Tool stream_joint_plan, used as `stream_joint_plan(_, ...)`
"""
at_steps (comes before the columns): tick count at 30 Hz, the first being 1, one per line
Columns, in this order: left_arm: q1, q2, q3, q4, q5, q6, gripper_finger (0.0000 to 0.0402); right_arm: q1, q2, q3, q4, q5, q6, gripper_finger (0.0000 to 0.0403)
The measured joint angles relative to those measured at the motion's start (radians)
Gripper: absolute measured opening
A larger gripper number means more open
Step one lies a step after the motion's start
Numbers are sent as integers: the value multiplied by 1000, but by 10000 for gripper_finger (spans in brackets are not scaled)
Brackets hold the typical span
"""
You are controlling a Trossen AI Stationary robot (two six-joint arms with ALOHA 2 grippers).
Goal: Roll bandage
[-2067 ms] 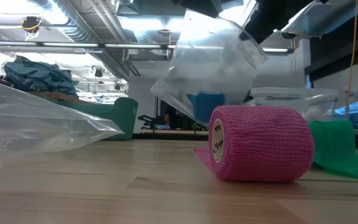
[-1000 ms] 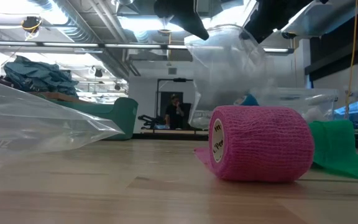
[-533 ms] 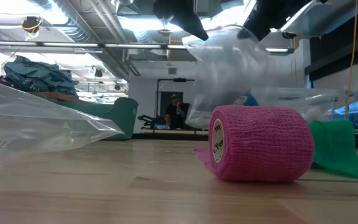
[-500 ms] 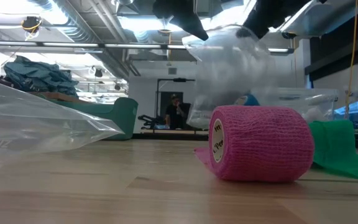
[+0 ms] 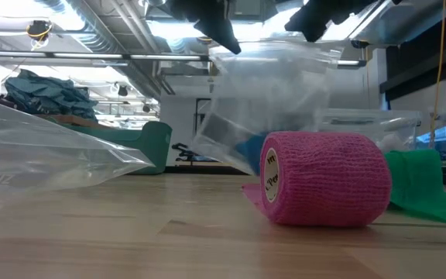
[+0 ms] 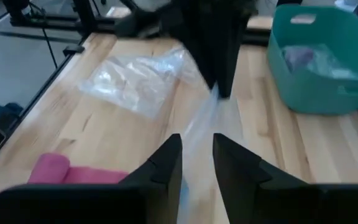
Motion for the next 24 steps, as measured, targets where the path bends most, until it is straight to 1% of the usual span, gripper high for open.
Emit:
stream_joint_plan(10, 0, -27, 0, -38, 0, -36, 1, 1, 0, 0, -254, -65, 3, 95)
stream_joint_plan(13, 0, -27, 0, -42, 0, -34, 1, 0, 0, 0, -287, -123, 9, 95)
stream_joint_plan(17, 1, -27, 0, -44, 0, -35, 0, 1, 0, 0, -286, -206, 11, 95)
stream_joint_plan(19, 1, -27, 0, -43, 0, -38, 0, 1, 0, 0, -285, -206, 11, 95)
stream_joint_plan(24, 1, -27, 0, -33, 0, -39, 0, 1, 0, 0, -286, -146, 11, 95)
